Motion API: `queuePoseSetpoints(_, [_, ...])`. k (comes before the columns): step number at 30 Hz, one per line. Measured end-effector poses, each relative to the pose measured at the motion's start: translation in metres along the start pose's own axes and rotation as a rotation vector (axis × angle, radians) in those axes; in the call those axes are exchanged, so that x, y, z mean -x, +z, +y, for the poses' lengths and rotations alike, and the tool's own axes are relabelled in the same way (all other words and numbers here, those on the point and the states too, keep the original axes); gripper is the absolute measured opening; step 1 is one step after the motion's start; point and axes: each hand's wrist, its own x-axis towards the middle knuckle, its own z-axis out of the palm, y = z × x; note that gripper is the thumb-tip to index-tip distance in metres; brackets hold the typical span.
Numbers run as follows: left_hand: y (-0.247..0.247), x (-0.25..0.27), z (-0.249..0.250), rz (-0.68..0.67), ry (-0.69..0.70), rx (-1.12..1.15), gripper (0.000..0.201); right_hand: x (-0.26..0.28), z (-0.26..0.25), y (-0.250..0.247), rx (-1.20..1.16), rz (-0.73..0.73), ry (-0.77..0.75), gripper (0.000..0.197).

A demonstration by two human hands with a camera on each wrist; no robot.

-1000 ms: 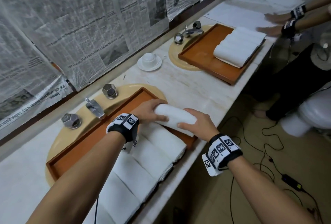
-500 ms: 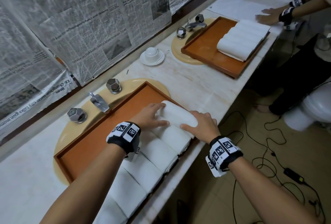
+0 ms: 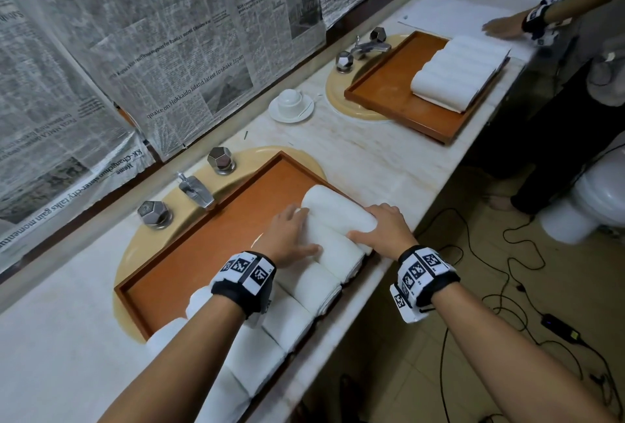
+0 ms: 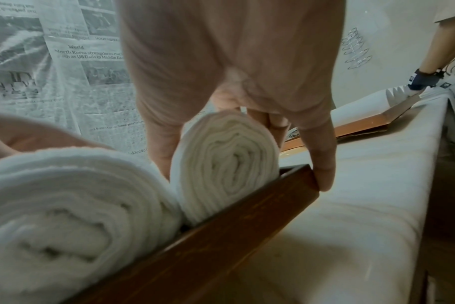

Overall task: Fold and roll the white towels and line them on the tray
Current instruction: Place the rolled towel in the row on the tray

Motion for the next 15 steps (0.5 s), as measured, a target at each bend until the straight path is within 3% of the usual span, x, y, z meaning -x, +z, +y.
queuePoseSetpoints(6, [-0.003,-0.004,-0.001,-0.017,-0.013,0.043,0.092,-0.001,-0.003,0.003,0.046,0.011,0.058,0.061])
queuePoseSetpoints(15, [-0.004,-0.005,-0.003,-0.014,-0.03,0.058,0.095,-0.007,0.007,-0.017,-0.039,-0.163,-0.076,0.067])
